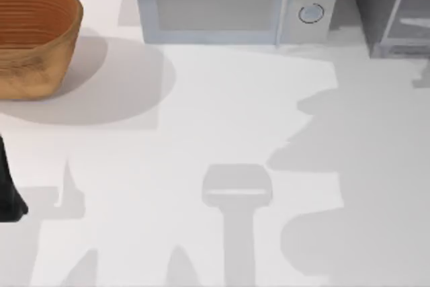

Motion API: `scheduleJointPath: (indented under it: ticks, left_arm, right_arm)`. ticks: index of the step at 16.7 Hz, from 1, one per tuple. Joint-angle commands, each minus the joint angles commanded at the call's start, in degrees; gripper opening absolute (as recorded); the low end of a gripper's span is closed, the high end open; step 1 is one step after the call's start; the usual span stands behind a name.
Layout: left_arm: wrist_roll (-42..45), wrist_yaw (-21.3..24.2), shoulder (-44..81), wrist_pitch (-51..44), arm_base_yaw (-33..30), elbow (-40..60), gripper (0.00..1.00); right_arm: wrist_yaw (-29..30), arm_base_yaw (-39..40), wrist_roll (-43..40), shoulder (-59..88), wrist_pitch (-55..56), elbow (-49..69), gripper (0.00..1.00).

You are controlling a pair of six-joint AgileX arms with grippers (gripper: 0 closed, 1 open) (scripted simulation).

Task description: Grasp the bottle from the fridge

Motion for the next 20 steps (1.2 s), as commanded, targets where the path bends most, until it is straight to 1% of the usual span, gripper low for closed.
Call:
scheduleJointPath:
  ticks: [4, 14, 17, 20]
  left_arm:
    - [0.0, 0.0, 0.0, 0.0, 0.0, 0.0, 1.00]
    - [0.0, 0.0, 0.0, 0.0, 0.0, 0.0, 1.00]
    - [0.0, 0.0, 0.0, 0.0, 0.0, 0.0, 1.00]
    - [0.0, 0.0, 0.0, 0.0, 0.0, 0.0, 1.00]
  right_arm:
    - [2.9, 3.0, -0.1, -17.3, -9.6, -7.6, 0.00]
    - [11.6, 12.3, 0.1, -72.8, -41.3, -33.1, 0.00]
    - [13.7, 14.7, -0.2, -84.1, -47.6, -37.9, 0.00]
    - [14.9, 16.1, -0.5, -90.2, -50.8, -40.2, 0.00]
